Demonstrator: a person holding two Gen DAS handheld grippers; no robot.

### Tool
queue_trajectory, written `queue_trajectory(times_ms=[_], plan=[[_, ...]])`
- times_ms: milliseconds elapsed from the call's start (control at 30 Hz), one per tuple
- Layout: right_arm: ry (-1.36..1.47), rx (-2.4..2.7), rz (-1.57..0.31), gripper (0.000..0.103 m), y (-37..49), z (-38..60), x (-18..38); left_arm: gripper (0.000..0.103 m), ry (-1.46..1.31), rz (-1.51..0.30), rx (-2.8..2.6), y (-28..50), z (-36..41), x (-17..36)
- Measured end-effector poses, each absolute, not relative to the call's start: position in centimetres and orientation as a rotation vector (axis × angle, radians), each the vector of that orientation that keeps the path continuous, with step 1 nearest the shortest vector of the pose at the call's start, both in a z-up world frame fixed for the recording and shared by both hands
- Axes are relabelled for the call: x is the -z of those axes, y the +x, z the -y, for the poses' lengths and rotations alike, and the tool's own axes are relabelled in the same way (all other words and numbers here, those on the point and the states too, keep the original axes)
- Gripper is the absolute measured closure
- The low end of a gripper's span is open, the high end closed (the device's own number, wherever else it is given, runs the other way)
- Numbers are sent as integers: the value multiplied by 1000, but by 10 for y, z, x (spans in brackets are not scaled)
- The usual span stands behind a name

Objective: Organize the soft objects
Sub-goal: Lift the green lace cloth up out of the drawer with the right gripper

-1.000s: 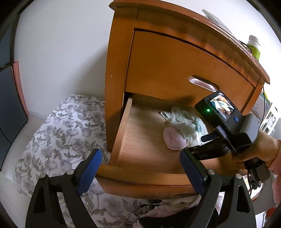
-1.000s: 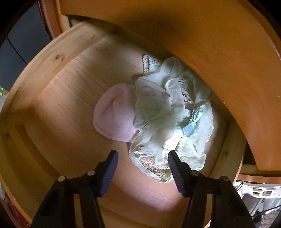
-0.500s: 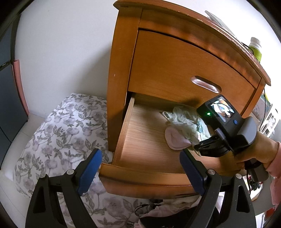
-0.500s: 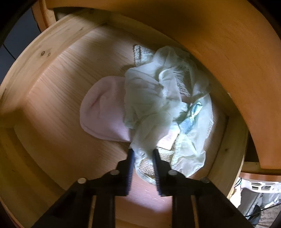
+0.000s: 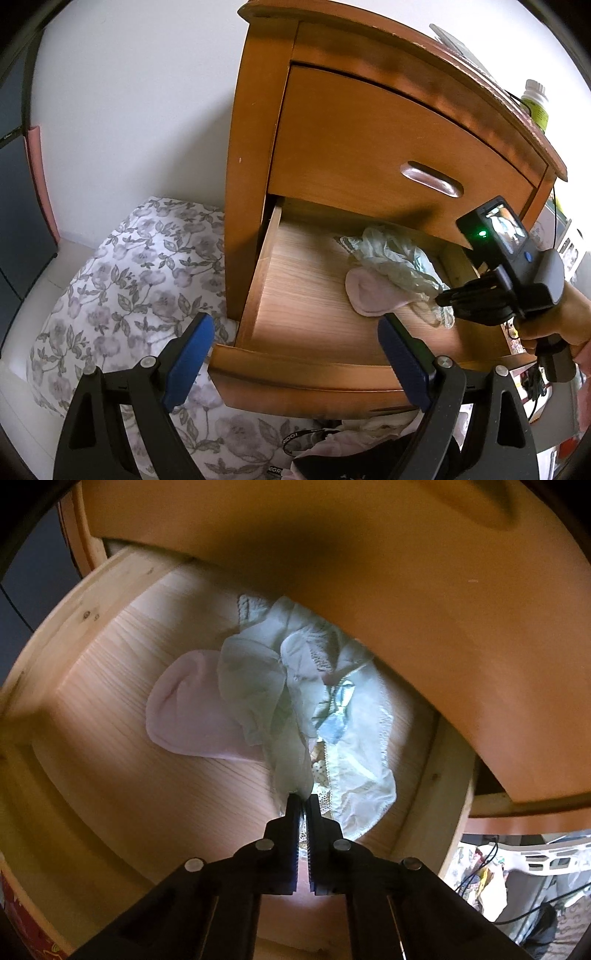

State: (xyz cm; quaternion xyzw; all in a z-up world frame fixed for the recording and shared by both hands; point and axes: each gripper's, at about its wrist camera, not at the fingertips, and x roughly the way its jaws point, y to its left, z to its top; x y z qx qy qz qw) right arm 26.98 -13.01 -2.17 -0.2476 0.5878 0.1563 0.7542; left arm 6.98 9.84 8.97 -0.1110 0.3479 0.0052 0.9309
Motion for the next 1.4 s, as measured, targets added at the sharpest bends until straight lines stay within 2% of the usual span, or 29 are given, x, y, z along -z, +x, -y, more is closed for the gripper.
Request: queue_trajectory(times_ms=[400, 1400], plan=[[-494, -448, -1140, 100, 214, 141, -36, 13, -215, -689, -9, 62, -96, -99], [-386, -347, -688, 100, 127, 169, -244, 13, -181, -659, -15, 17, -85, -126]])
